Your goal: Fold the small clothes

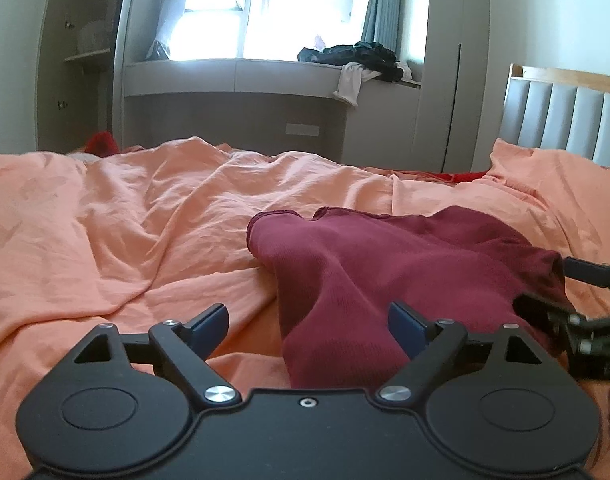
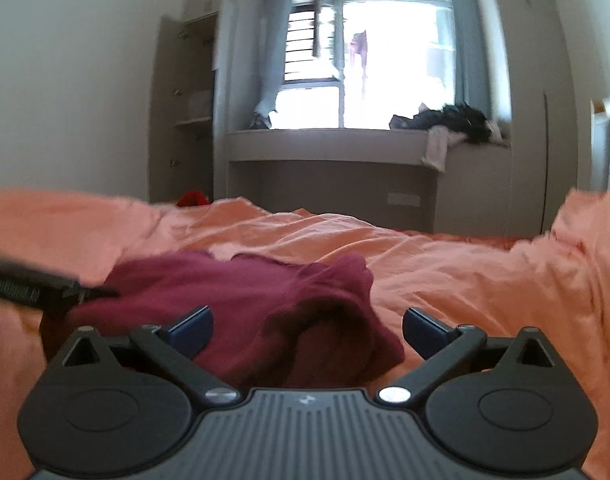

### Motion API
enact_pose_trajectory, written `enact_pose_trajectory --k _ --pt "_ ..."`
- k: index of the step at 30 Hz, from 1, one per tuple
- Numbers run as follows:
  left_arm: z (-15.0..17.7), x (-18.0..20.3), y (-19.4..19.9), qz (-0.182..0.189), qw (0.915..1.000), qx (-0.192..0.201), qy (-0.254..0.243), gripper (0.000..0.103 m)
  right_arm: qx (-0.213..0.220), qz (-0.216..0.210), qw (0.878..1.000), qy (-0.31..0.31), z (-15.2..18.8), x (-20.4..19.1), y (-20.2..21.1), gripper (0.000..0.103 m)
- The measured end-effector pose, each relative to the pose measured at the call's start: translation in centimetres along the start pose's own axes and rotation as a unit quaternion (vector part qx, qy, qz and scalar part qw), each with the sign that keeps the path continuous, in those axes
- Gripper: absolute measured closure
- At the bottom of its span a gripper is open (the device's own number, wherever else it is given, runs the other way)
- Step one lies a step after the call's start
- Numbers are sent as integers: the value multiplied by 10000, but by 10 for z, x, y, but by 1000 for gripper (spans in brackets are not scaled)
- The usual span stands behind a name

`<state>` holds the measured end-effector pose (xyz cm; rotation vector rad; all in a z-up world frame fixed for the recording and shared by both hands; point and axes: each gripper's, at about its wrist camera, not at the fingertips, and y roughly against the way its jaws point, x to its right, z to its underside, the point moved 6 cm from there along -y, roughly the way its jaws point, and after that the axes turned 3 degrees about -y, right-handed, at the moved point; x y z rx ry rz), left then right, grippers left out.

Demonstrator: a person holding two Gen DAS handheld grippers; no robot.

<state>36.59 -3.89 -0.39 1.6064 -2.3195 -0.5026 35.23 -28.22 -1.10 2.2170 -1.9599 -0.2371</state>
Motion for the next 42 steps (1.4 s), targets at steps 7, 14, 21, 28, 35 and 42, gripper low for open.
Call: enact_pose_trajectory --k 7,14,21,28,35,42 --pt "11 14 15 -236 9982 234 -491 14 -44 781 9948 652 13 -2 6 0" --pt "19 10 48 -375 9969 612 -324 1 80 895 9957 214 17 7 18 0" --pt "36 14 80 -129 9966 785 -197 1 382 702 9965 -242 21 5 48 0" --pt "47 18 115 -56 9964 837 -106 1 949 418 9932 -526 20 -10 88 0" --pt "70 11 141 -22 9968 784 141 1 923 192 9931 -704 33 -19 118 0" --pt "84 2 149 -168 9969 738 205 1 779 78 9945 -689 43 -30 130 0"
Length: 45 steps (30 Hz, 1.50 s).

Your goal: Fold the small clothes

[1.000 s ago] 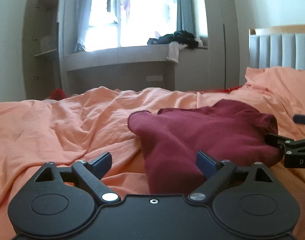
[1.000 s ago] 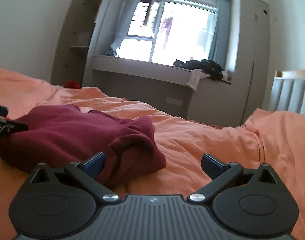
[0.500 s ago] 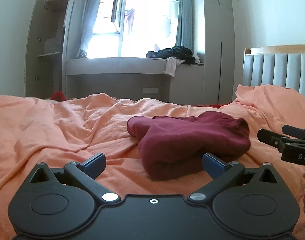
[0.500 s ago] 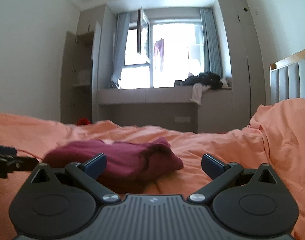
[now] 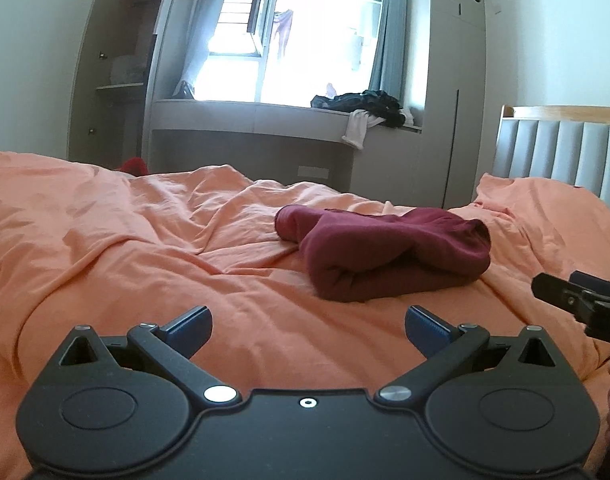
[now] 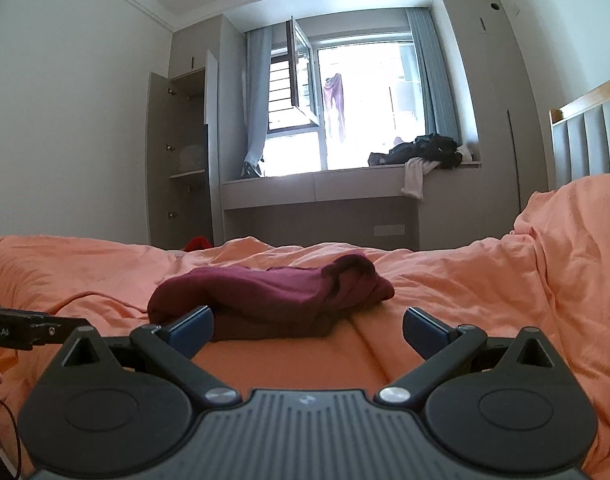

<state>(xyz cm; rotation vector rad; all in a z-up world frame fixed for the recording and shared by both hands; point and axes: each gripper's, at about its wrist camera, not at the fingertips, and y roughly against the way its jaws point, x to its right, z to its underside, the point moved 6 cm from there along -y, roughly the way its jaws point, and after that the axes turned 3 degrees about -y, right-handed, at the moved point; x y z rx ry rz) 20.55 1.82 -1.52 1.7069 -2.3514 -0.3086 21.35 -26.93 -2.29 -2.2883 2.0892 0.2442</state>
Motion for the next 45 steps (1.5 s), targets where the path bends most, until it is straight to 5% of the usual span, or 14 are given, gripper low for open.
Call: enact_pose_trajectory --k 45 --pt "11 -4 -12 32 9997 -252 60 1 -150 77 9997 -172 5 0 -9 0"
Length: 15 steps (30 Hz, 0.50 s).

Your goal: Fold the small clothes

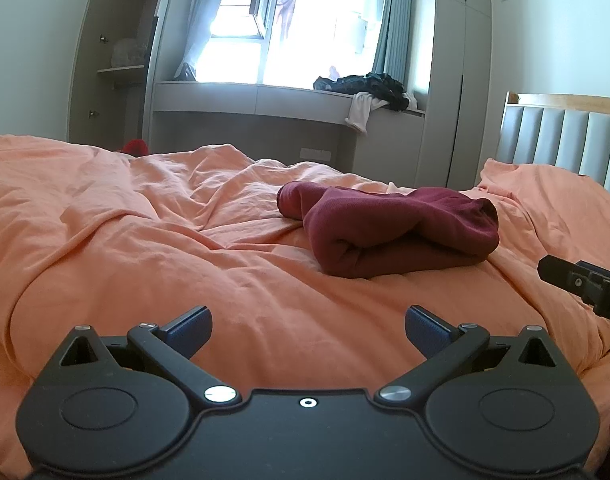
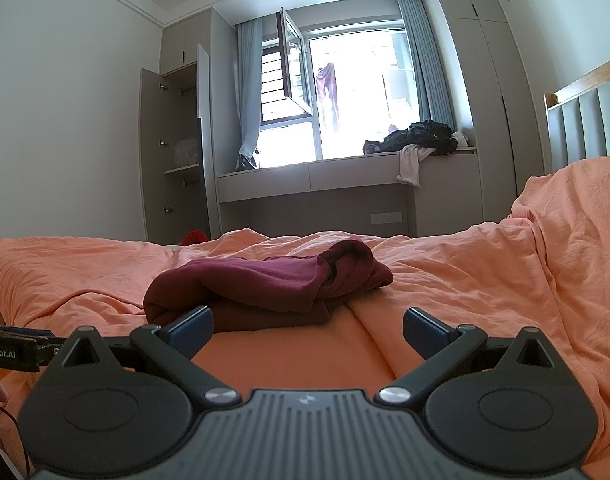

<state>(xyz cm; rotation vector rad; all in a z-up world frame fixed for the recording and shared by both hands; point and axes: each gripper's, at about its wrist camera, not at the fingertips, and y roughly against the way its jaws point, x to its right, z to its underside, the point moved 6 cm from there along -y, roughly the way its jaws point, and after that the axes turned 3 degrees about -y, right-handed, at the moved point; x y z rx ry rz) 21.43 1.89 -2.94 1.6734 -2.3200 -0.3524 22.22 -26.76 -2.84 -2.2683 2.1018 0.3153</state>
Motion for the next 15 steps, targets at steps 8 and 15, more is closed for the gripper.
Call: enact_pose_trajectory --k 8,15 --pt "1 0 0 0 10000 -10 -5 1 0 0 10000 2 0 0 0 0" --pt "1 0 0 1 10000 -12 -8 1 0 -1 10000 0 0 0 0 0"
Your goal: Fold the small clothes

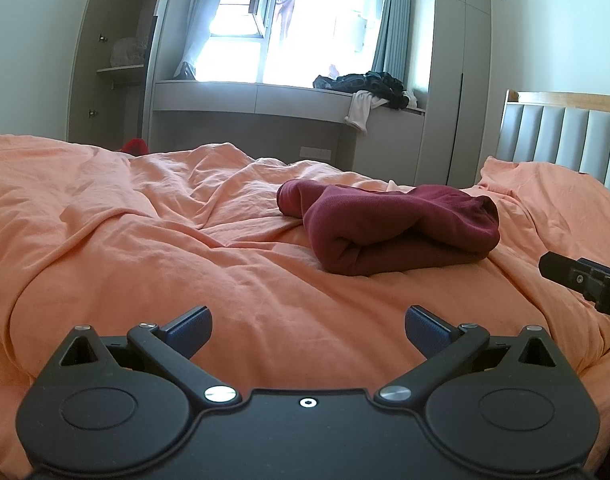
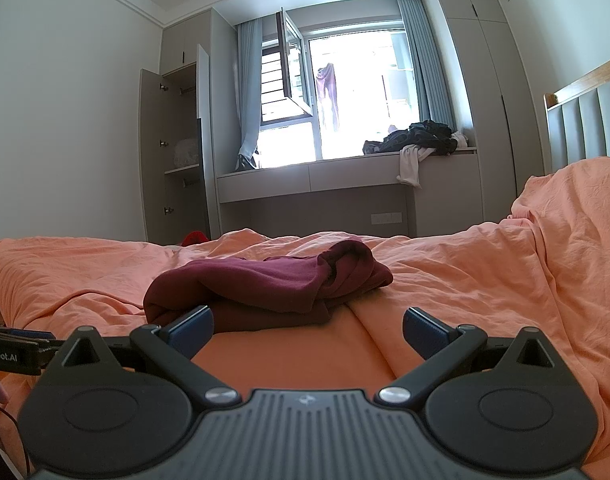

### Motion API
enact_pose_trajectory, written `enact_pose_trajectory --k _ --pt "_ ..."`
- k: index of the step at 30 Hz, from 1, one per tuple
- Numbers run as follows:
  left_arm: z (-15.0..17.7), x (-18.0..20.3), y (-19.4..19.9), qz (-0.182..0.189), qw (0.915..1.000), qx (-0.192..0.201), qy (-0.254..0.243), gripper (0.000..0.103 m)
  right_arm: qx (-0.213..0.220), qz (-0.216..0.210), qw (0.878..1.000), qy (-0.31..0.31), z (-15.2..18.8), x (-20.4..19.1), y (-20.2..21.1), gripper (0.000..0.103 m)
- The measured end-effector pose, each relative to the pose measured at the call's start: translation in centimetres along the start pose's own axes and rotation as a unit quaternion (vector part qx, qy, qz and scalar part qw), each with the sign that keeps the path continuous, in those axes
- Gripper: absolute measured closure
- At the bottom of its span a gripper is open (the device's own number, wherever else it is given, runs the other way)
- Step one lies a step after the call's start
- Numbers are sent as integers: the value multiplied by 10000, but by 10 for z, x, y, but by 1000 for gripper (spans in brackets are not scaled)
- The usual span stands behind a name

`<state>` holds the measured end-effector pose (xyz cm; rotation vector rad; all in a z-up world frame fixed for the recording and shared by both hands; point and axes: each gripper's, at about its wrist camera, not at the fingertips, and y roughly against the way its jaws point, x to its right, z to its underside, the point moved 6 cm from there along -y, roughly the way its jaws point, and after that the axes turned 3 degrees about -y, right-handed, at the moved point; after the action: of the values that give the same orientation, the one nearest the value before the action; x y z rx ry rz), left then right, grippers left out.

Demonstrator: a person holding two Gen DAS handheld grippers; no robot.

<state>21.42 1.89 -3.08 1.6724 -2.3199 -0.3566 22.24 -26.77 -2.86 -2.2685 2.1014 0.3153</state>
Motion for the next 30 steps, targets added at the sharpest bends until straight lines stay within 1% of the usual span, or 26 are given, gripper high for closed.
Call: enact_pose_trajectory --k 21,30 --pt "0 0 0 -9 10000 -9 -12 1 0 0 10000 1 0 0 0 0" --pt "2 -4 -1 -221 9997 -90 -78 1 -2 -1 10000 3 0 0 0 0"
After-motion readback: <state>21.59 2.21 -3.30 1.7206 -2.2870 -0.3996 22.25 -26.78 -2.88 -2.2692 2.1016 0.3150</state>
